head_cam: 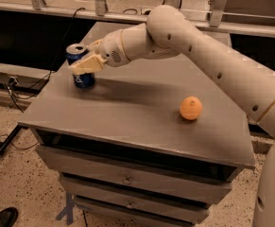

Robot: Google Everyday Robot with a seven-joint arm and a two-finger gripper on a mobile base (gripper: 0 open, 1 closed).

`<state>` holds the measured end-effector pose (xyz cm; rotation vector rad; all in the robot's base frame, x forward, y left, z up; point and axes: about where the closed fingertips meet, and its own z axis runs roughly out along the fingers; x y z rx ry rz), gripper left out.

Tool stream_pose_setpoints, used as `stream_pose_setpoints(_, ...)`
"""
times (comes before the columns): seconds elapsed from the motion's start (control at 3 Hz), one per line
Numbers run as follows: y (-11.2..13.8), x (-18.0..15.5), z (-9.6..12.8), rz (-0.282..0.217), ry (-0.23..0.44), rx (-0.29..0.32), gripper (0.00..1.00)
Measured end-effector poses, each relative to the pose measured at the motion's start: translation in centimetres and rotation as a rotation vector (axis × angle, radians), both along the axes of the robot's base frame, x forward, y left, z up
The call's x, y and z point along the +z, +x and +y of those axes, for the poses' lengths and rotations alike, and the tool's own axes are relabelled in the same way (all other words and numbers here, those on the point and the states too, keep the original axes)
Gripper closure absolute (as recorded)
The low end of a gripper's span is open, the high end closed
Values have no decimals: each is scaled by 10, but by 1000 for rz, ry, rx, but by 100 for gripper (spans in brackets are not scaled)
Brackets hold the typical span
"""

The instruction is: Move pepsi can near orange

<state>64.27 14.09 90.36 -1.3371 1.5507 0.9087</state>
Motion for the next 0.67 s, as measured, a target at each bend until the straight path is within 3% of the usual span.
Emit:
stream_pose_setpoints(0.33, 9, 21, -38, -52, -17, -49, 84)
stream_pose_setpoints(0.67, 13, 56, -99, -113, -37, -69, 100)
